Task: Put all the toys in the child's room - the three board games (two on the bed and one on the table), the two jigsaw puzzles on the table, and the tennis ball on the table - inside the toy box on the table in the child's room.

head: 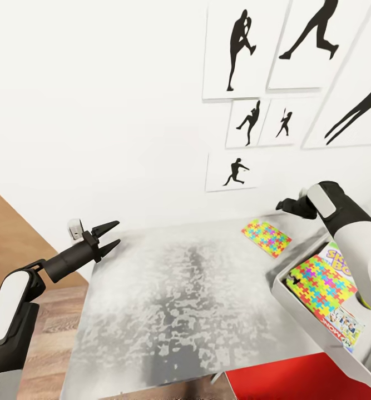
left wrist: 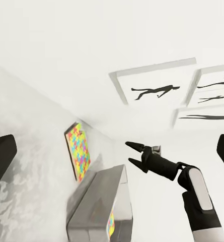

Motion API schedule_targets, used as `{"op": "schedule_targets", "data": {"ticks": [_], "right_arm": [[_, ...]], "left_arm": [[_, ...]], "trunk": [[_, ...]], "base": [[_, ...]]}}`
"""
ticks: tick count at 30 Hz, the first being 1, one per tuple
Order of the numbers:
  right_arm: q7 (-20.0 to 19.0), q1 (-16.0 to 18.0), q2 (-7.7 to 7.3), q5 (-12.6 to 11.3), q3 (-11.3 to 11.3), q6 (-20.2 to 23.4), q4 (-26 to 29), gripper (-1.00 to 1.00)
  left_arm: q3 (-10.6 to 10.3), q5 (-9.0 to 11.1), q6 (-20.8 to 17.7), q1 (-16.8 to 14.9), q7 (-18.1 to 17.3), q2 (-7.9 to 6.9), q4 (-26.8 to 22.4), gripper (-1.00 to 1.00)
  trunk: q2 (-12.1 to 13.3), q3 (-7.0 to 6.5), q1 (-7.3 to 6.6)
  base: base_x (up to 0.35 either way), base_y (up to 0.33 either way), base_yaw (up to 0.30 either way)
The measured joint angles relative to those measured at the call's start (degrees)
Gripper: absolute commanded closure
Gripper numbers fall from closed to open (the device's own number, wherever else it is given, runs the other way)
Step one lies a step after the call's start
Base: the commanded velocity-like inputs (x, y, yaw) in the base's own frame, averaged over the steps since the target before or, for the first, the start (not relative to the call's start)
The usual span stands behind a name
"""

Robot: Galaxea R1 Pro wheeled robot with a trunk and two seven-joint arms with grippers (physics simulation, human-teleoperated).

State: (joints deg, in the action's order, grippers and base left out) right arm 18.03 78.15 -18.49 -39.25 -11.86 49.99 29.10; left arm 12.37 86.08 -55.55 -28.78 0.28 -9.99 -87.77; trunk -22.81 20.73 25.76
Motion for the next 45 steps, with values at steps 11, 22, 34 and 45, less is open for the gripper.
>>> {"op": "schedule_targets", "data": {"ticks": [11,22,34,45], "right_arm": [[-0.2,0.2,0.02,2.1,0.1,-0.2,-0.7,-1.00],[-0.2,0.0,0.02,2.4,0.1,-0.2,-0.9,-1.00],[-0.2,-0.2,0.06,2.4,0.1,-0.1,-0.7,-1.00],[-0.5,-0.1,0.03,2.4,0.4,0.0,-0.3,-1.00]], "left_arm": [[0.0,0.0,0.0,0.0,0.0,0.12,0.0,-1.00],[0.0,0.0,0.0,0.0,0.0,0.14,0.0,-1.00],[0.0,0.0,0.0,0.0,0.0,0.14,0.0,-1.00],[-0.2,-0.1,0.0,0.0,0.1,0.18,0.0,-1.00]], "trunk": [[0.0,1.03,0.00],[0.0,2.06,0.00],[0.0,3.18,0.00],[0.0,4.21,0.00]], "base": [[0.000,0.000,0.000],[0.000,0.000,0.000],[0.000,0.000,0.000],[0.000,0.000,0.000]]}}
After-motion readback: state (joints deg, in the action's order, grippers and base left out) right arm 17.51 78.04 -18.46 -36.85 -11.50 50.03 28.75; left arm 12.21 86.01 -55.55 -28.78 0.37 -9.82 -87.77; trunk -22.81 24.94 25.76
